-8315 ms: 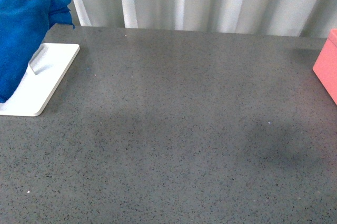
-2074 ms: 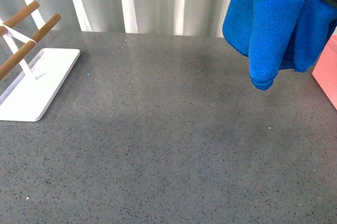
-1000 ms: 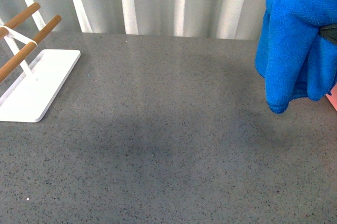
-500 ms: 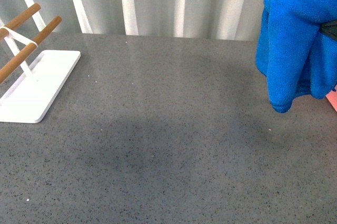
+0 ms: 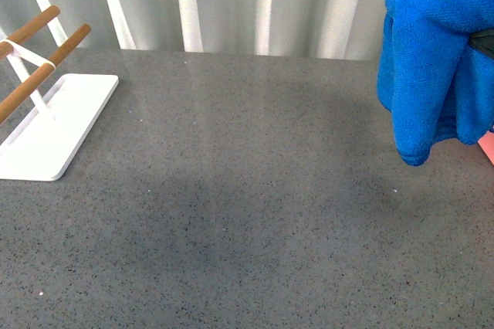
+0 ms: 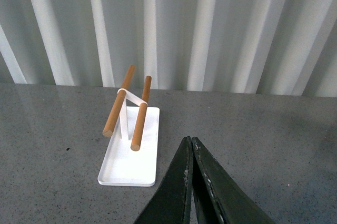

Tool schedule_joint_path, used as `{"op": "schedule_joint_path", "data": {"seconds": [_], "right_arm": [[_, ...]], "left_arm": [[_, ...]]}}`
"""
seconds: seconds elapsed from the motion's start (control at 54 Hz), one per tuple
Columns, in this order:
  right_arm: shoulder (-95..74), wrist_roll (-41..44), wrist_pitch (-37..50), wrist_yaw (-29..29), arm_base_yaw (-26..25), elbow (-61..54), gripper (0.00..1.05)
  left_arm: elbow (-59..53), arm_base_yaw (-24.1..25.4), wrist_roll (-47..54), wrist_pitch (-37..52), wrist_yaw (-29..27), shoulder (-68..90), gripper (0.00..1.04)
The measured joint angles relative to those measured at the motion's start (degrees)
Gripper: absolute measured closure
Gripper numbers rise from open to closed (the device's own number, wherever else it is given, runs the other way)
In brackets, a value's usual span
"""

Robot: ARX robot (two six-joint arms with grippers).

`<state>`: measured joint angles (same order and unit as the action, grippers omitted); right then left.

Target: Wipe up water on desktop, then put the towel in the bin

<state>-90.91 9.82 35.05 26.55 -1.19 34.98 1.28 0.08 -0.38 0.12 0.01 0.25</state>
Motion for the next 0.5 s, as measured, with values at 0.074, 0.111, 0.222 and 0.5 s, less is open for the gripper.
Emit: {"op": "schedule_joint_path", "data": {"seconds": [0.074,0.111,0.222,0.5], "right_arm": [[0.0,0.0,0.0,0.0,0.2,0.0,1.02],[0.0,0.0,0.0,-0.1,0.2,0.0,1.02],[-0.7,0.0,-1.4,-1.9,1.1,0.1,1.02],[-15.0,2.0,-8.6,-10.9,7.0,7.5,1.02]], "left_arm": [[0.0,0.0,0.0,-0.1,0.0,0.0,1.01],[0.0,0.0,0.0,-0.1,0.0,0.0,1.01],[0.0,0.0,0.0,-0.1,0.0,0.0,0.93],[0.0,0.0,0.0,-0.1,0.0,0.0,0.42]]}}
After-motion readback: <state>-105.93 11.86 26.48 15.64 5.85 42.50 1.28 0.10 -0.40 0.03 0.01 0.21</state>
